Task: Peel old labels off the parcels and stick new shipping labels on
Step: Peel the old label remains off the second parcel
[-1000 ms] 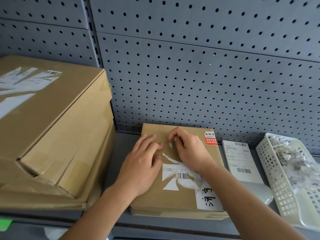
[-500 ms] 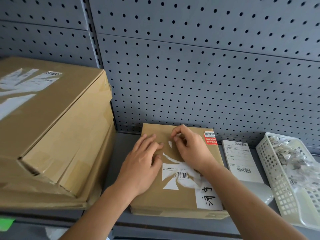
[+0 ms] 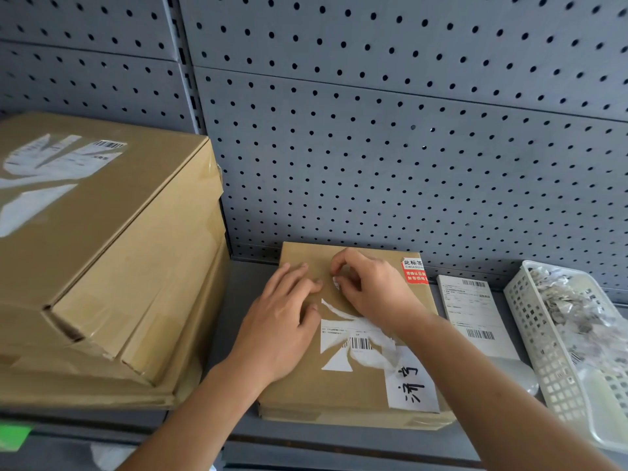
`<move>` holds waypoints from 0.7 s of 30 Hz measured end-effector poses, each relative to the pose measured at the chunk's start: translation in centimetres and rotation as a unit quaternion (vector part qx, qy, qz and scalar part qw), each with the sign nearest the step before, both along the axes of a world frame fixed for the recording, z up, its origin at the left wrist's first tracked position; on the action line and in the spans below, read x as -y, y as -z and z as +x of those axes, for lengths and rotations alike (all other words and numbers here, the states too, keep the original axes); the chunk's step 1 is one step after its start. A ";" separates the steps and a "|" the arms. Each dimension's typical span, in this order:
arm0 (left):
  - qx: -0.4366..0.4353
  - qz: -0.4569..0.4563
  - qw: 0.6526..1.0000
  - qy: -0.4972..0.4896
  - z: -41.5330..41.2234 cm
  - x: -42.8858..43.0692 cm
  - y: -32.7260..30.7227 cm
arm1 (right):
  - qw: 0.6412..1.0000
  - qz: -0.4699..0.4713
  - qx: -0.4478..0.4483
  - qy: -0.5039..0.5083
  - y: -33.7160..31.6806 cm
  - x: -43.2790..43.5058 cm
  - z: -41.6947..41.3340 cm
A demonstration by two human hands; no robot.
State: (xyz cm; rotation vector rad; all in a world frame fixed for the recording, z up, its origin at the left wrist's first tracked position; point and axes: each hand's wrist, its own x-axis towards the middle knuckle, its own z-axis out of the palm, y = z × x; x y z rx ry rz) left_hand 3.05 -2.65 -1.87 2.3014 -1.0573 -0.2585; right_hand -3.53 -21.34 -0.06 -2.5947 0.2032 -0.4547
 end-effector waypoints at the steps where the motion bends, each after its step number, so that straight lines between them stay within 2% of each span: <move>1: 0.001 -0.002 1.000 0.001 0.0 0.0 0.1 | 1.000 -0.019 -0.001 -0.008 -0.1 0.0 0.1; 4: 0.005 -0.007 1.000 0.001 0.1 0.0 0.3 | 0.997 -0.070 0.010 -0.031 -0.4 0.2 0.2; 7: 0.003 -0.008 1.000 -0.001 0.1 0.0 0.3 | 0.996 -0.079 0.021 -0.045 -0.3 0.2 0.1; 16: -0.001 -0.004 1.000 0.000 0.0 0.0 0.1 | 1.000 0.027 0.003 0.001 0.1 0.4 -0.1; 21: 0.002 0.002 1.000 0.001 0.0 0.0 0.1 | 0.998 -0.054 -0.030 -0.021 -0.3 0.4 0.8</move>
